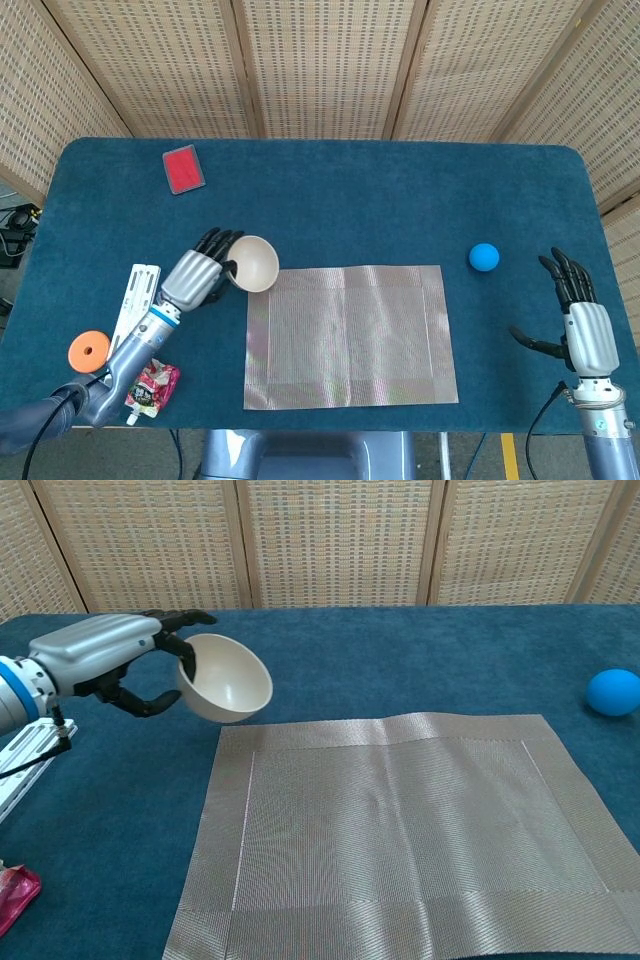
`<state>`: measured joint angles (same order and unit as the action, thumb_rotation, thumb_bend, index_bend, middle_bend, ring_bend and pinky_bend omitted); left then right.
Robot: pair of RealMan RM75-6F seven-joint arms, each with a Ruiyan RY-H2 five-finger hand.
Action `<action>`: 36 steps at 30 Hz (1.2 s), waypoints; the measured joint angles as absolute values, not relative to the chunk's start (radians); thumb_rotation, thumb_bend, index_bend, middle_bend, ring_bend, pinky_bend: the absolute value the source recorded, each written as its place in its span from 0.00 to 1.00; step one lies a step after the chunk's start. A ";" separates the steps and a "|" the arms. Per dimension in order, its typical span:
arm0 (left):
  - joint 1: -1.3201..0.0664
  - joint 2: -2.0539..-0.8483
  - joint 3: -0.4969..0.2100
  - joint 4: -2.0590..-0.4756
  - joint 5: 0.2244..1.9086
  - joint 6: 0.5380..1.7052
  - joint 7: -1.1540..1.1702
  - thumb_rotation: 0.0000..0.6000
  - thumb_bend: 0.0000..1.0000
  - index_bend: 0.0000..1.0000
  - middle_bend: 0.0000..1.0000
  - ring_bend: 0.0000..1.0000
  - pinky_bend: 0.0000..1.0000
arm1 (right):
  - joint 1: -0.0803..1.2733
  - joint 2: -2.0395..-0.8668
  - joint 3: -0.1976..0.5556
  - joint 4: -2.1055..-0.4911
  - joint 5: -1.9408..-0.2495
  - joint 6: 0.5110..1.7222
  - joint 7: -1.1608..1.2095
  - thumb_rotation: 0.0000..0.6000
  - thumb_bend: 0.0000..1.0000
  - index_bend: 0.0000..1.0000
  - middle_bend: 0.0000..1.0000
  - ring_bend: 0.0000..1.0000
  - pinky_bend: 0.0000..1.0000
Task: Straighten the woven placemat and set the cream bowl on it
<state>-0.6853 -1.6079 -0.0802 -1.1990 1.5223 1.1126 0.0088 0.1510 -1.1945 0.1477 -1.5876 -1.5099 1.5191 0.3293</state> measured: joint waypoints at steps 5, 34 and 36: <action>-0.722 -1.623 -0.096 -1.331 1.542 1.113 0.120 1.00 0.60 0.71 0.00 0.00 0.00 | 0.149 -1.189 0.150 -1.589 -1.508 1.523 0.346 1.00 0.22 0.11 0.00 0.00 0.00; -0.753 -1.768 -0.070 -1.401 1.425 0.993 0.376 1.00 0.00 0.13 0.00 0.00 0.00 | 0.135 -1.166 0.148 -1.614 -1.520 1.545 0.360 1.00 0.22 0.11 0.00 0.00 0.00; -0.733 -1.735 -0.070 -1.432 1.420 1.020 0.377 1.00 0.00 0.11 0.00 0.00 0.00 | 0.134 -1.165 0.147 -1.615 -1.521 1.547 0.355 1.00 0.22 0.11 0.00 0.00 0.00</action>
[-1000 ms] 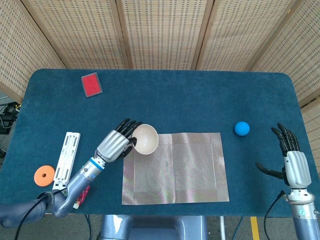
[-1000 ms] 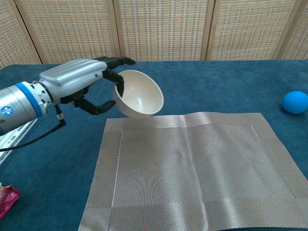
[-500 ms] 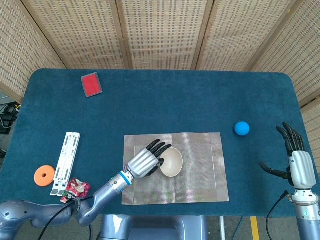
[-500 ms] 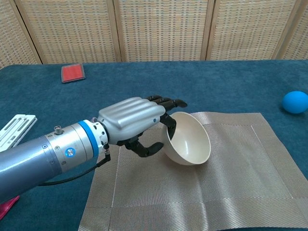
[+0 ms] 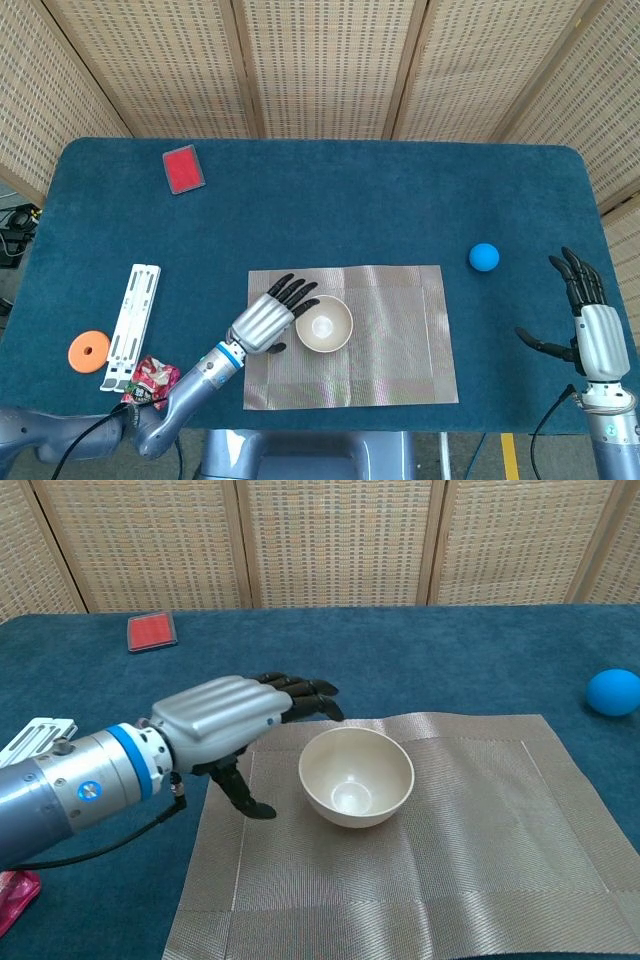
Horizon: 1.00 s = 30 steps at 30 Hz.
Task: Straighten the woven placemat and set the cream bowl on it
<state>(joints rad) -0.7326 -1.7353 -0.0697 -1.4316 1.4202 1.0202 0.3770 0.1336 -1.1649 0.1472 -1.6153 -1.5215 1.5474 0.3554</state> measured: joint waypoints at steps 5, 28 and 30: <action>-0.670 -1.631 -0.063 -1.512 1.421 1.114 0.372 1.00 0.00 0.11 0.00 0.00 0.00 | 0.135 -1.152 0.137 -1.623 -1.511 1.516 0.329 1.00 0.21 0.10 0.00 0.00 0.00; -0.311 -1.303 0.050 -1.612 1.478 1.505 0.227 1.00 0.00 0.09 0.00 0.00 0.00 | 0.169 -1.135 0.081 -1.661 -1.464 1.377 0.035 1.00 0.14 0.03 0.00 0.00 0.00; -0.280 -1.285 0.058 -1.613 1.484 1.536 0.204 1.00 0.00 0.09 0.00 0.00 0.00 | 0.169 -1.141 0.080 -1.661 -1.466 1.380 0.025 1.00 0.14 0.03 0.00 0.00 0.00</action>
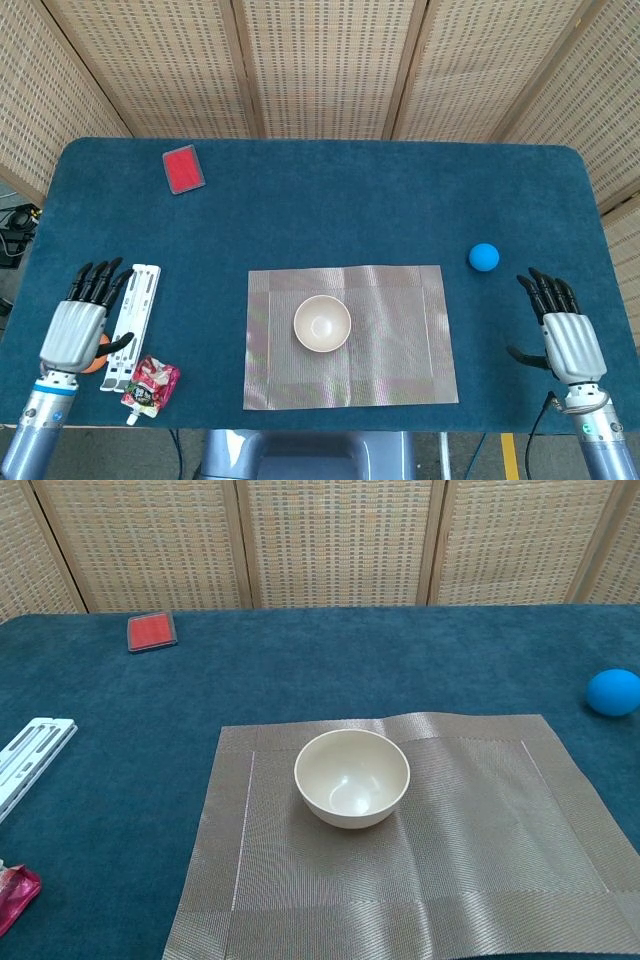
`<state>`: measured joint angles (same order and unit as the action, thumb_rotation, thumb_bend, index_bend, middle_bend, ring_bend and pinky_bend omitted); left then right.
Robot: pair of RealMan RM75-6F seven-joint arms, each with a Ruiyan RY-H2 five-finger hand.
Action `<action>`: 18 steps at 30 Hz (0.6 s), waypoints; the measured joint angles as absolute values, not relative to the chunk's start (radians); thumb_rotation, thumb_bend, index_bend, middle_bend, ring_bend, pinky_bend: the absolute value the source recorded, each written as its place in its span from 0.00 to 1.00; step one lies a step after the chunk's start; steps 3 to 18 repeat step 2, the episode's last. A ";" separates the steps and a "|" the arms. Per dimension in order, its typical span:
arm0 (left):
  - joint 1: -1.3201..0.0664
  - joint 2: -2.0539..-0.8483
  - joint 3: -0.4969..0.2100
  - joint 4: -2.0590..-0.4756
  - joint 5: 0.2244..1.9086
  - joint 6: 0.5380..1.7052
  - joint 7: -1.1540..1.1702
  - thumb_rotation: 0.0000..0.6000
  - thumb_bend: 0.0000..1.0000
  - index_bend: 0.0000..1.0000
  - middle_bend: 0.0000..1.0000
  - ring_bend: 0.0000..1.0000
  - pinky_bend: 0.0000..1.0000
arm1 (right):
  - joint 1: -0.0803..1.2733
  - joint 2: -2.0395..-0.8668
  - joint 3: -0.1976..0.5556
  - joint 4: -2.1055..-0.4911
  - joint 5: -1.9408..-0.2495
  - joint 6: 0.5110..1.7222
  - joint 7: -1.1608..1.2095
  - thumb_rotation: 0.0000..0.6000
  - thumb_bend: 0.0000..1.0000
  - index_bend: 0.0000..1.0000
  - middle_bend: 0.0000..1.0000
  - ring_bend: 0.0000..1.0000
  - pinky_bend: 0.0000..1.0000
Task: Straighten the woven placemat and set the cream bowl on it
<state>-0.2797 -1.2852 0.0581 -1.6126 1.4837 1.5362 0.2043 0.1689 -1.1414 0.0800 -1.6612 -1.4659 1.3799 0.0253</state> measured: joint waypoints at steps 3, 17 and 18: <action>-0.256 -1.274 0.063 -1.611 1.492 1.561 0.186 1.00 0.00 0.09 0.00 0.00 0.00 | 0.169 -1.147 0.079 -1.659 -1.468 1.381 0.014 1.00 0.14 0.02 0.00 0.00 0.00; -0.256 -1.274 0.063 -1.611 1.492 1.561 0.186 1.00 0.00 0.09 0.00 0.00 0.00 | 0.169 -1.147 0.079 -1.659 -1.468 1.381 0.014 1.00 0.14 0.02 0.00 0.00 0.00; -0.256 -1.274 0.063 -1.611 1.492 1.561 0.186 1.00 0.00 0.09 0.00 0.00 0.00 | 0.169 -1.147 0.079 -1.659 -1.468 1.381 0.014 1.00 0.14 0.02 0.00 0.00 0.00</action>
